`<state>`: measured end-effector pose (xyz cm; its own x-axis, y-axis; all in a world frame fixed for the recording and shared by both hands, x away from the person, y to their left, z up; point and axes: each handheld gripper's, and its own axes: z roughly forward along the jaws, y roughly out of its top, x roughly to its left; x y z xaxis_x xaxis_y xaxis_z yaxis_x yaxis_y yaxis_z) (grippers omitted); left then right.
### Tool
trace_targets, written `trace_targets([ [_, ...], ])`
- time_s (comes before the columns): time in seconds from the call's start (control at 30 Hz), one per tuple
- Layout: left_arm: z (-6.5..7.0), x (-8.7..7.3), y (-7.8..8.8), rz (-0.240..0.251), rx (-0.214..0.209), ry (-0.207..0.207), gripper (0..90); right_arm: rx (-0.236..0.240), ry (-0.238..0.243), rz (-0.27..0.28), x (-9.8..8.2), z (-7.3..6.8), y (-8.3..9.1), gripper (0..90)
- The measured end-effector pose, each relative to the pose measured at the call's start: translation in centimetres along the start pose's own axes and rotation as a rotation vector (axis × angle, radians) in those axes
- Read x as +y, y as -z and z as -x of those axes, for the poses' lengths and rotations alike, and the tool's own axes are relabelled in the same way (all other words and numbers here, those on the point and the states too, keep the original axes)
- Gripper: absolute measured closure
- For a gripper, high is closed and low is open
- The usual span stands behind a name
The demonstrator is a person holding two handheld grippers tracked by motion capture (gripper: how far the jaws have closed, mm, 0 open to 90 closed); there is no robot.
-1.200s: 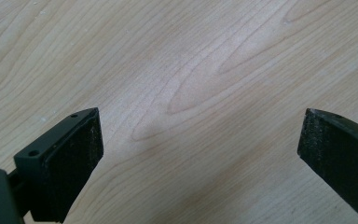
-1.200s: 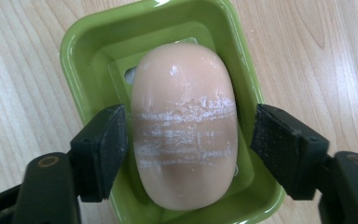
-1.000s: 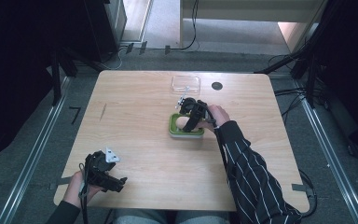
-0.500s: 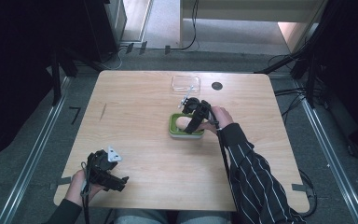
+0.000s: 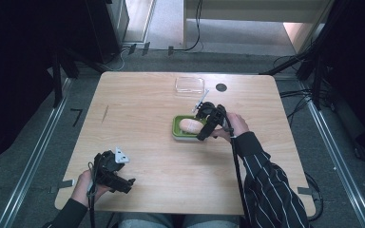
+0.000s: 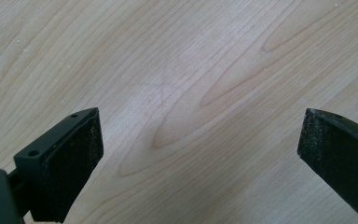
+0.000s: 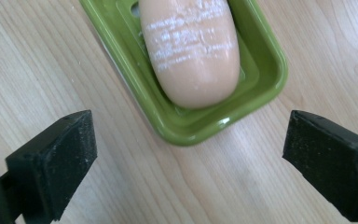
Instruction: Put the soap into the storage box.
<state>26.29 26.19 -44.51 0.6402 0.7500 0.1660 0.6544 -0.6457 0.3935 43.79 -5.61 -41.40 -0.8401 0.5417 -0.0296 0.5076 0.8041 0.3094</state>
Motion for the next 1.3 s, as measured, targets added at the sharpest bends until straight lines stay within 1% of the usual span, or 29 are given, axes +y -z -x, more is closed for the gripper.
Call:
trace_targets([
  [0.03,0.0,0.0,0.0,0.000,0.000,0.000,0.5,0.000,0.000,0.000,0.0,0.0,0.0,2.9],
  [0.07,0.0,0.1,0.0,0.001,-0.001,-0.002,0.6,-0.002,-0.014,0.002,-0.5,0.0,0.2,2.8],
  [0.1,0.0,0.1,0.0,0.001,-0.001,-0.002,0.6,-0.002,-0.014,0.002,-0.5,0.0,0.2,2.8],
  [0.2,0.1,0.1,-0.1,0.001,-0.003,-0.003,0.6,-0.004,-0.030,0.000,-1.3,-0.1,0.6,2.7],
  [0.27,0.1,0.1,0.0,0.003,-0.005,-0.004,0.6,-0.019,-0.041,-0.006,-2.1,-0.2,0.9,2.7],
  [0.3,0.1,0.1,0.0,0.003,-0.005,-0.004,0.6,-0.019,-0.041,-0.006,-2.1,-0.2,0.9,2.7],
  [0.33,0.1,0.1,0.0,0.002,-0.006,-0.007,0.6,-0.019,-0.055,-0.013,-2.8,-0.3,1.1,2.7],
  [0.43,0.1,0.1,-0.1,0.002,-0.006,-0.007,0.6,-0.026,-0.070,-0.015,-3.8,-0.5,1.2,2.7],
  [0.5,0.2,0.1,-0.1,0.002,-0.005,-0.007,0.6,-0.023,-0.072,-0.017,-4.1,-0.6,1.3,2.7],
  [0.53,0.2,0.2,-0.1,0.001,-0.004,-0.011,0.6,-0.026,-0.081,-0.023,-4.7,-0.8,1.3,2.7],
  [0.63,0.2,0.2,-0.1,-0.002,-0.003,-0.013,0.6,-0.025,-0.087,-0.031,-5.6,-1.0,1.3,2.7],
  [0.73,0.2,0.3,-0.1,-0.004,-0.006,-0.015,0.6,-0.018,-0.102,-0.026,-6.2,-1.1,1.3,2.7],
  [0.8,0.3,0.3,-0.1,0.000,-0.007,-0.017,0.6,-0.024,-0.096,-0.042,-7.0,-1.5,1.2,2.7],
  [0.9,0.3,0.4,-0.2,-0.002,-0.009,-0.019,0.6,-0.034,-0.094,-0.058,-7.5,-1.8,1.2,2.8],
  [0.97,0.3,0.4,-0.1,-0.001,-0.010,-0.022,0.6,-0.033,-0.100,-0.053,-8.0,-2.0,1.2,2.9],
  [1.0,0.4,0.5,-0.2,0.000,-0.011,-0.023,0.6,-0.031,-0.103,-0.052,-8.7,-2.2,1.3,3.0],
  [1.03,0.4,0.5,-0.2,0.000,-0.011,-0.023,0.6,-0.031,-0.103,-0.052,-8.7,-2.2,1.3,3.0],
  [1.07,0.4,0.5,-0.2,-0.004,-0.008,-0.028,0.5,-0.035,-0.105,-0.053,-9.3,-2.5,1.2,3.1],
  [1.1,0.4,0.5,-0.2,-0.004,-0.008,-0.028,0.6,-0.035,-0.105,-0.053,-9.3,-2.5,1.2,3.1],
  [1.13,0.5,0.6,-0.3,-0.003,-0.010,-0.026,0.6,-0.041,-0.104,-0.055,-9.9,-2.7,1.3,3.4],
  [1.17,0.5,0.6,-0.3,-0.003,-0.010,-0.026,0.6,-0.041,-0.104,-0.055,-9.9,-2.7,1.3,3.4],
  [1.2,0.5,0.7,-0.3,-0.006,-0.014,-0.033,0.6,-0.027,-0.112,-0.051,-10.5,-2.8,1.2,3.6],
  [1.3,0.5,0.8,-0.3,-0.004,-0.010,-0.033,0.6,-0.025,-0.107,-0.060,-11.0,-2.9,1.1,3.6],
])
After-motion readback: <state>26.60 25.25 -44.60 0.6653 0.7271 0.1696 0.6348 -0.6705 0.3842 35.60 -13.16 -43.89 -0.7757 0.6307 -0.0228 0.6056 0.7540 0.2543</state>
